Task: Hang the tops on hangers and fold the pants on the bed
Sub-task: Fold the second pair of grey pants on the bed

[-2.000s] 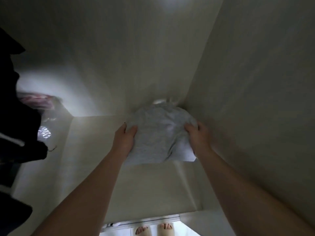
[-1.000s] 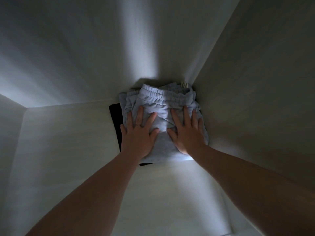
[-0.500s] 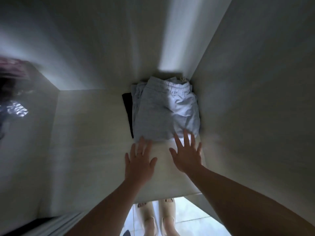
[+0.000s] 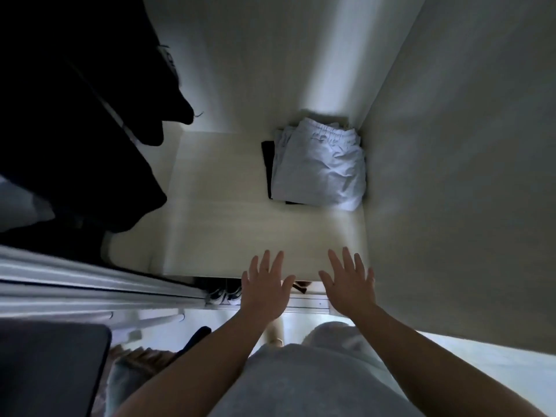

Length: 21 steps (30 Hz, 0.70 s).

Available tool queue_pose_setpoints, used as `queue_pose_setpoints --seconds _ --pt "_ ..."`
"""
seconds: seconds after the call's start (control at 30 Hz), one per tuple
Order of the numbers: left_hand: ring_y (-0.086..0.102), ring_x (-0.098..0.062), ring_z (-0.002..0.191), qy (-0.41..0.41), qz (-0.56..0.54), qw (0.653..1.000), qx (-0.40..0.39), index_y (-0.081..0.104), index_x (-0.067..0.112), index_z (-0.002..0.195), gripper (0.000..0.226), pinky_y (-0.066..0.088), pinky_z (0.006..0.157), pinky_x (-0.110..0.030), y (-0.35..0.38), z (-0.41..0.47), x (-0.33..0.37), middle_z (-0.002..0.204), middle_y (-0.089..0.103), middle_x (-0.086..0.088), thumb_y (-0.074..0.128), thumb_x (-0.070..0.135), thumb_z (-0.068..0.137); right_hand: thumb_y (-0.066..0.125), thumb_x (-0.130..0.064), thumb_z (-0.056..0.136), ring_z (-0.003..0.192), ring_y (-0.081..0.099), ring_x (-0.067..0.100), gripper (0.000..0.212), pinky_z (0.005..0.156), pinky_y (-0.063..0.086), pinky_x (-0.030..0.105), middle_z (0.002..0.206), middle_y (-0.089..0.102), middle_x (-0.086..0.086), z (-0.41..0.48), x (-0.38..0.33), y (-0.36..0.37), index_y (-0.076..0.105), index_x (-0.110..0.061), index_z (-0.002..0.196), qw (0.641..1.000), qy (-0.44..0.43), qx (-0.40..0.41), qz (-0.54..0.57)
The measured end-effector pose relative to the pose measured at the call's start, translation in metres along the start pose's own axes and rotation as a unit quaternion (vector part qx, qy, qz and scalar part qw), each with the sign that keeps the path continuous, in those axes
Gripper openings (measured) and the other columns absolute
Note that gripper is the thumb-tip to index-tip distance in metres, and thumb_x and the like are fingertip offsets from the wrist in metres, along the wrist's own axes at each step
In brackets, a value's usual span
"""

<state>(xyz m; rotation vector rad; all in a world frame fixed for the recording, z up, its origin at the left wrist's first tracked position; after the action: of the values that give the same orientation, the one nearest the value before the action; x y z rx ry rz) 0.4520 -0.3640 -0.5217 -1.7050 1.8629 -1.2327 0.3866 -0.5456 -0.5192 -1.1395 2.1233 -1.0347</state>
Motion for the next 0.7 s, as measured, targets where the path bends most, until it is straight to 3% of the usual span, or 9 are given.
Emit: queue_pose_setpoints --seconds 0.2,0.33,0.4,0.53,0.7 --pt "0.000 -0.025 0.155 0.009 -0.040 0.994 0.105 0.004 0.037 0.159 0.072 0.014 0.123 -0.046 -0.026 -0.055 0.000 0.169 0.004 0.003 0.017 0.067 0.096 0.030 -0.052 0.105 0.155 -0.004 0.022 0.061 0.123 0.005 0.048 0.168 -0.009 -0.004 -0.041 -0.008 -0.035 0.007 -0.037 0.159 0.990 -0.128 0.055 0.035" --pt "0.003 -0.023 0.155 0.017 -0.097 0.979 0.180 0.008 0.037 0.159 0.089 0.017 0.123 -0.049 -0.036 -0.099 0.010 0.168 0.006 0.005 0.003 0.078 0.081 0.020 -0.064 0.095 0.155 0.000 0.022 0.069 0.123 0.008 0.047 0.169 -0.003 -0.006 -0.074 -0.010 -0.048 0.010 -0.038 0.159 0.973 -0.213 0.064 0.055" --pt "0.006 -0.023 0.155 0.018 -0.131 0.967 0.216 0.012 0.034 0.159 0.089 0.018 0.123 -0.051 -0.031 -0.121 0.013 0.168 0.011 0.004 0.004 0.083 0.085 0.024 -0.061 0.097 0.155 0.001 0.020 0.066 0.123 0.007 0.046 0.169 -0.002 -0.007 -0.092 -0.006 -0.047 0.011 -0.039 0.158 0.966 -0.246 0.049 0.059" --pt "0.009 -0.018 0.154 -0.014 -0.193 0.944 0.267 0.019 0.032 0.158 0.079 0.012 0.126 -0.039 -0.010 -0.176 0.017 0.166 0.018 0.006 0.016 0.075 0.092 0.023 -0.060 0.097 0.155 0.000 0.015 0.065 0.124 0.009 0.043 0.167 0.000 -0.013 -0.132 -0.005 -0.038 0.012 -0.041 0.158 0.946 -0.317 0.021 0.060" --pt "0.010 -0.010 0.152 -0.092 -0.259 0.916 0.291 0.018 0.038 0.158 0.067 0.020 0.123 -0.038 0.029 -0.246 0.012 0.165 0.014 0.016 0.029 0.065 0.097 0.029 -0.064 0.096 0.153 0.006 0.008 0.067 0.123 0.014 0.041 0.165 0.011 -0.016 -0.178 -0.019 -0.022 0.018 -0.039 0.157 0.907 -0.413 -0.013 0.086"
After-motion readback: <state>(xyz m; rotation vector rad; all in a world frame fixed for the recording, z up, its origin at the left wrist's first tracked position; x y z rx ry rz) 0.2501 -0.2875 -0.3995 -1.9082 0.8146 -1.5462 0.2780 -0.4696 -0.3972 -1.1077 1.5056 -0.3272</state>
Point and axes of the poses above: each hand's wrist, its own z-axis towards the middle knuckle, its own y-axis out of the palm, x = y × z, the point moved 9 cm from there along z, towards the middle knuckle
